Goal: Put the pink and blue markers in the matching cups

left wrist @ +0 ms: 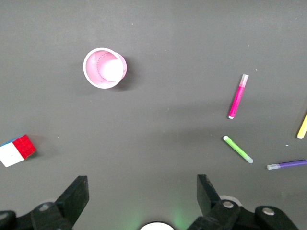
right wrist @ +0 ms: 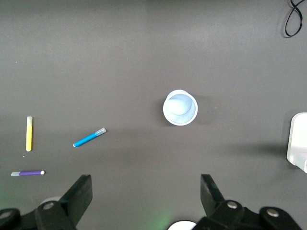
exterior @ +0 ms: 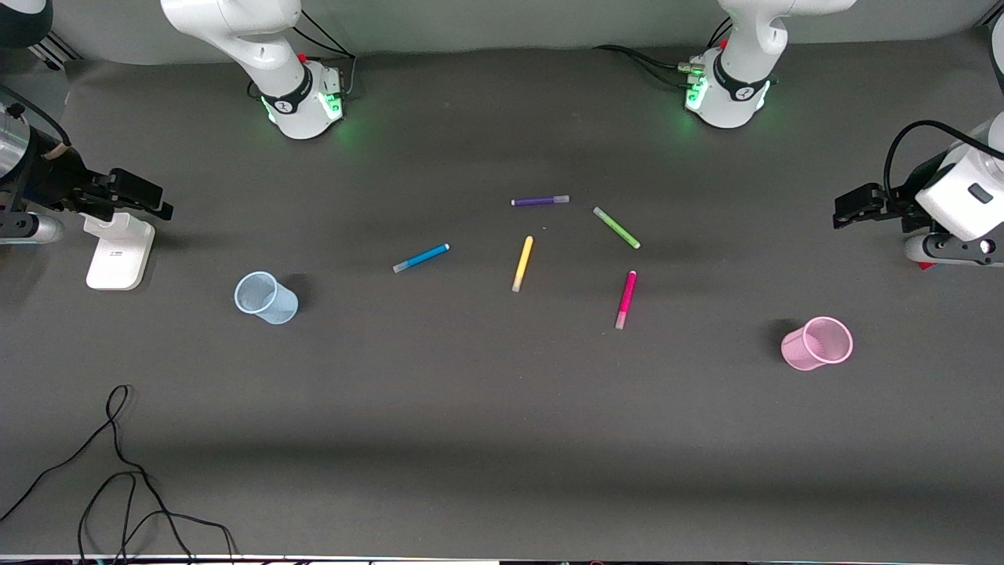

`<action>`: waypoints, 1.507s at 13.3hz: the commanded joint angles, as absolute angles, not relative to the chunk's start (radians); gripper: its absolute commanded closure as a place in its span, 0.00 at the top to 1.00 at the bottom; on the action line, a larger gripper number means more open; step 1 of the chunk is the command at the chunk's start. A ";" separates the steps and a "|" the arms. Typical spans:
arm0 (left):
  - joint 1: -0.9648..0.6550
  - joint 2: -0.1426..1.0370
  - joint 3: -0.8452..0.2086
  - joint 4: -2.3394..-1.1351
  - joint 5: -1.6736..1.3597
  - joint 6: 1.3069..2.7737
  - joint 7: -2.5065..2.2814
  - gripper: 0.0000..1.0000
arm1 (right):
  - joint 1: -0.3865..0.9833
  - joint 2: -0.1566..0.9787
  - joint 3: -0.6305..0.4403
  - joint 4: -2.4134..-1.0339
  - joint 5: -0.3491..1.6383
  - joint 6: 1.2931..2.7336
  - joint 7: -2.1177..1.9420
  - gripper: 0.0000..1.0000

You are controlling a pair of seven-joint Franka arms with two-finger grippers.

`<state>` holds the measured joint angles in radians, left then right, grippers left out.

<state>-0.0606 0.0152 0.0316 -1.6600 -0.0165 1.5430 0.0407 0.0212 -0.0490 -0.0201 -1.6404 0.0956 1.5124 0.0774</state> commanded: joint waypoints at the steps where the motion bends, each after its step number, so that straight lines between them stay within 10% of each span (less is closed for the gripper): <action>1: -0.064 0.017 0.035 -1.638 0.009 1.520 0.055 1.00 | 0.028 -0.040 -0.028 -1.624 0.101 1.496 0.066 1.00; 15: -0.074 0.031 0.029 -1.595 0.015 1.545 0.054 1.00 | 0.038 0.017 -0.015 -1.600 0.187 1.447 0.444 1.00; 20: -0.094 0.043 -0.011 -1.549 0.015 1.546 0.037 1.00 | 0.262 0.086 -0.015 -1.598 0.227 1.456 0.812 1.00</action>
